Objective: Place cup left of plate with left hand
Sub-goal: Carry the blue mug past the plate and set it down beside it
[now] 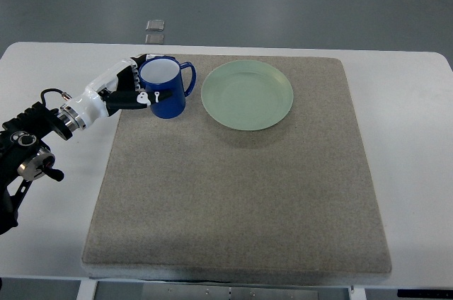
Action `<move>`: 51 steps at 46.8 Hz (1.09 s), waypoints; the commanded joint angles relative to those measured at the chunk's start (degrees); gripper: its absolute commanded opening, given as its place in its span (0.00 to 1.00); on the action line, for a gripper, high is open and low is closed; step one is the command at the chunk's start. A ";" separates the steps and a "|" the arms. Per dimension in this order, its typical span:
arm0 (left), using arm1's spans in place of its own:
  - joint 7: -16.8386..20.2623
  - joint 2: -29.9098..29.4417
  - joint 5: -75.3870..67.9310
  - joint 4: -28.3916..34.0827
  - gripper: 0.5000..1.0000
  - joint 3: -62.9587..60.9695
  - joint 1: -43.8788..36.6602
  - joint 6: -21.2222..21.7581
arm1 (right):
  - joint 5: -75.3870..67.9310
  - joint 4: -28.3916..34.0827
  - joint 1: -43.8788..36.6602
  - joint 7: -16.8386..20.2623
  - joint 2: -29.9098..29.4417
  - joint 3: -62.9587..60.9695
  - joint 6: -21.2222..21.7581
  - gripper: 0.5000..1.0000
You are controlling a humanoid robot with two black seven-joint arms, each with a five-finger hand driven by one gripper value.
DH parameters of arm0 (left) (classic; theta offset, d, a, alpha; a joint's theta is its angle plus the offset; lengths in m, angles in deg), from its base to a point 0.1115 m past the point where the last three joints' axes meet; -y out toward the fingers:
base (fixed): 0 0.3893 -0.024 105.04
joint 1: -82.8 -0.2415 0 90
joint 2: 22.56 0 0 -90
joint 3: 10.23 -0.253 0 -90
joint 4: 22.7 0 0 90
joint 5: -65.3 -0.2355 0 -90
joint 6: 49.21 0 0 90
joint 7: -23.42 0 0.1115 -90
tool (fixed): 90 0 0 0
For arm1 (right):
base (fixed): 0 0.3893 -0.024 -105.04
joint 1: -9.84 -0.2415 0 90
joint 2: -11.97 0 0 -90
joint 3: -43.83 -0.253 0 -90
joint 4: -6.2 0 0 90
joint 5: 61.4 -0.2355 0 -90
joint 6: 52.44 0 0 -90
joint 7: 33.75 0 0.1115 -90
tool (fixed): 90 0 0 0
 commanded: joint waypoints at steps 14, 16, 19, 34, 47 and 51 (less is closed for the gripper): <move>1.66 -1.07 0.49 4.91 0.27 -0.52 0.24 6.63 | 0.00 0.00 0.00 0.00 0.00 0.00 0.02 0.86; 2.18 -1.07 0.31 5.00 0.28 -0.69 0.07 7.86 | 0.00 0.00 0.00 0.00 0.00 0.00 0.02 0.86; 2.71 -1.07 0.31 5.00 0.32 -0.69 -0.11 9.09 | 0.00 0.09 0.00 0.00 0.00 0.00 0.02 0.86; 4.91 -0.72 0.57 7.11 0.47 -3.59 -0.37 9.53 | 0.00 0.00 0.00 0.00 0.00 0.00 0.02 0.86; 5.35 -0.72 0.66 7.81 0.78 -4.47 -0.46 9.53 | 0.00 0.00 0.00 0.00 0.00 0.00 0.02 0.86; 5.35 -0.72 0.75 7.81 0.92 -4.56 -0.46 9.53 | 0.00 0.00 0.00 0.00 0.00 0.00 0.02 0.86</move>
